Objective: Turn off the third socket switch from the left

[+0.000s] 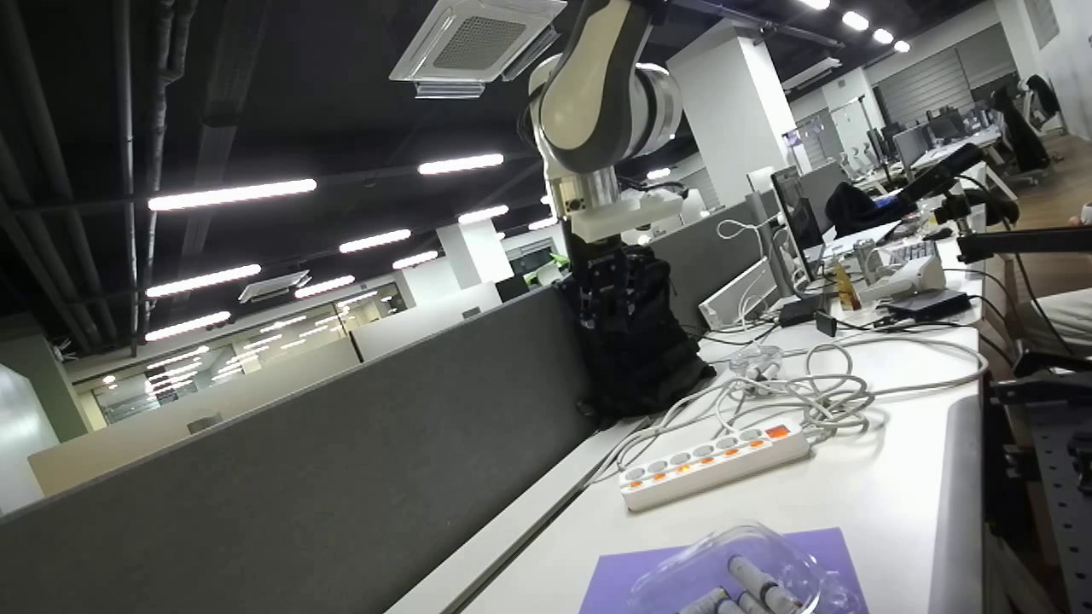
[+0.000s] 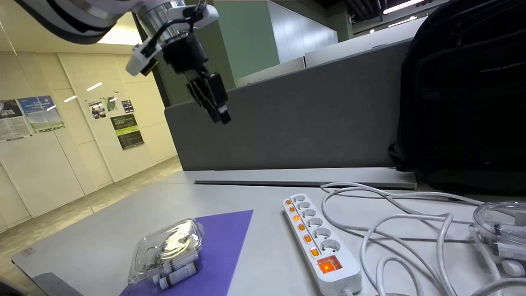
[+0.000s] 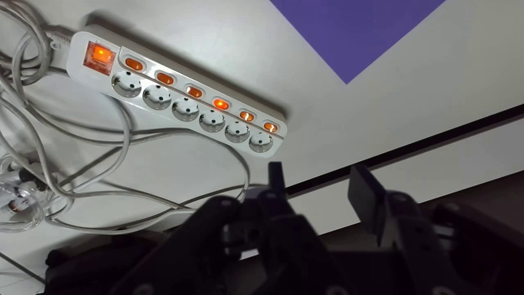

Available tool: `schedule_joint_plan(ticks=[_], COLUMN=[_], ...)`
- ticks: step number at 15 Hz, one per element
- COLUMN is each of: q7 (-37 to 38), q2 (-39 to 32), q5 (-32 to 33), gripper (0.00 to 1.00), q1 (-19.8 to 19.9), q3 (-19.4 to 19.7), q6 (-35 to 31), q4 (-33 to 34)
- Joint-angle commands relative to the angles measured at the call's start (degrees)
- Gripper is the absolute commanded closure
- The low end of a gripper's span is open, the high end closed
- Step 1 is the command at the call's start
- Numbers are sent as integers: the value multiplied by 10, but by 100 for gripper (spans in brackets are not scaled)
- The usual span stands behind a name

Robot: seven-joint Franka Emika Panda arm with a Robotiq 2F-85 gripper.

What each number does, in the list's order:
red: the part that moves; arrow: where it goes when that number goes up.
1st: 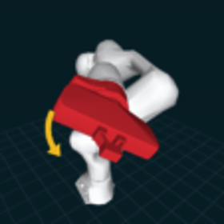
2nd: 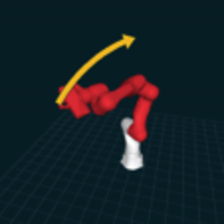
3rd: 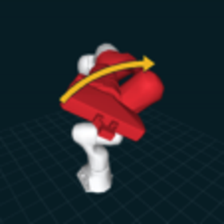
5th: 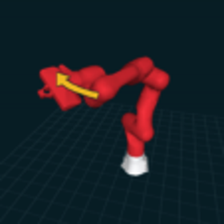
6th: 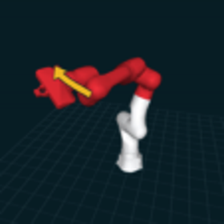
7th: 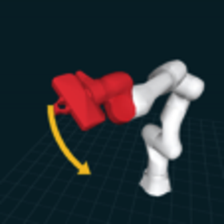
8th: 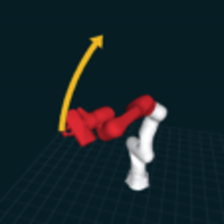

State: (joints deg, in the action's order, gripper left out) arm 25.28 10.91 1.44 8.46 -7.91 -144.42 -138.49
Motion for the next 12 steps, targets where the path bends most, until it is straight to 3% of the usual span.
schedule_joint_plan(ticks=[1, 4, 12], q7=[16, 8, -19], q2=[-66, -110, -203], q5=[13, -6, -79], gripper=[83, 99, 100], q1=[-10, -21, -38], q3=[28, 50, 92], q6=[-32, -47, -57], q4=[37, 58, 102])
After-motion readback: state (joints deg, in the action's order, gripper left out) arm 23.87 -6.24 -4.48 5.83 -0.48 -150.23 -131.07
